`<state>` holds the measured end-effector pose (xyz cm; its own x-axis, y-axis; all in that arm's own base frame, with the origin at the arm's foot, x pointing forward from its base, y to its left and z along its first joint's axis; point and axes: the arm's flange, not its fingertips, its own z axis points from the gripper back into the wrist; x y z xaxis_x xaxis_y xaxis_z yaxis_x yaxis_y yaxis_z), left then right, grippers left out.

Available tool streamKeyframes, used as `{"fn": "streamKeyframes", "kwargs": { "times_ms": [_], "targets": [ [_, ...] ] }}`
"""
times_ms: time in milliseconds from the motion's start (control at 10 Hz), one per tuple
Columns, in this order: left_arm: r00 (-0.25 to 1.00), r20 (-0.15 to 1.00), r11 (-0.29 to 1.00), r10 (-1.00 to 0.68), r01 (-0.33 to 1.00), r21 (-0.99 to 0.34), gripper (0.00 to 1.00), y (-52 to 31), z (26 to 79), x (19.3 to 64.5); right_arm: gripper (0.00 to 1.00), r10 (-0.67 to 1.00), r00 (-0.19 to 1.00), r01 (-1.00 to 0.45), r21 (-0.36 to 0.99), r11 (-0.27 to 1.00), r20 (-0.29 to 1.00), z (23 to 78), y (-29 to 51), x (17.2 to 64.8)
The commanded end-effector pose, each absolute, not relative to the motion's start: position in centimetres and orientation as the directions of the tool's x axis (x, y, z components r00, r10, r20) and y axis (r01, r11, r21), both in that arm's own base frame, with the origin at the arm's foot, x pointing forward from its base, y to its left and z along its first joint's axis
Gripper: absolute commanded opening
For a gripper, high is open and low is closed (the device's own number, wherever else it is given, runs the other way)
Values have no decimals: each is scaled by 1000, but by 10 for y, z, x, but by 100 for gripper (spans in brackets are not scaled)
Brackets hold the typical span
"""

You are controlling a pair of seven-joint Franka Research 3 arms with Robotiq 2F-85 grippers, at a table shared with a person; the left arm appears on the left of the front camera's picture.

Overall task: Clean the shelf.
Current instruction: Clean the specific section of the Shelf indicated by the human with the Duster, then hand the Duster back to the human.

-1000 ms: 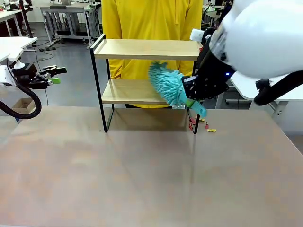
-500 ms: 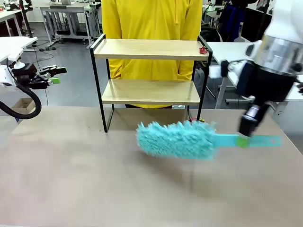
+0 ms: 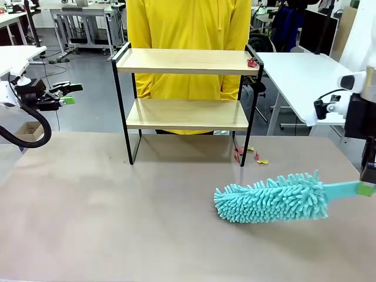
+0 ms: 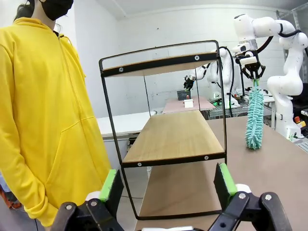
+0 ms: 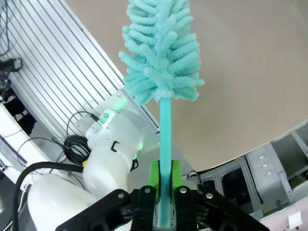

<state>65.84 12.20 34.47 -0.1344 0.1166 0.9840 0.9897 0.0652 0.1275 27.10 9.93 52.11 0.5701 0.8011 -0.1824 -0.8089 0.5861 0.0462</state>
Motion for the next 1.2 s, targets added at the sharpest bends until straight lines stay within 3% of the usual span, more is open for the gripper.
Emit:
{"fn": "streamKeyframes", "kwargs": {
  "times_ms": [0, 1100],
  "targets": [
    [-138, 983, 59, 120, 989, 132, 100, 122, 348, 656, 13, 795, 580, -801, 55, 596, -178, 523, 106, 270],
    [-138, 983, 59, 120, 989, 132, 100, 122, 348, 656, 13, 795, 580, -801, 55, 596, -178, 523, 106, 270]
  ]
}}
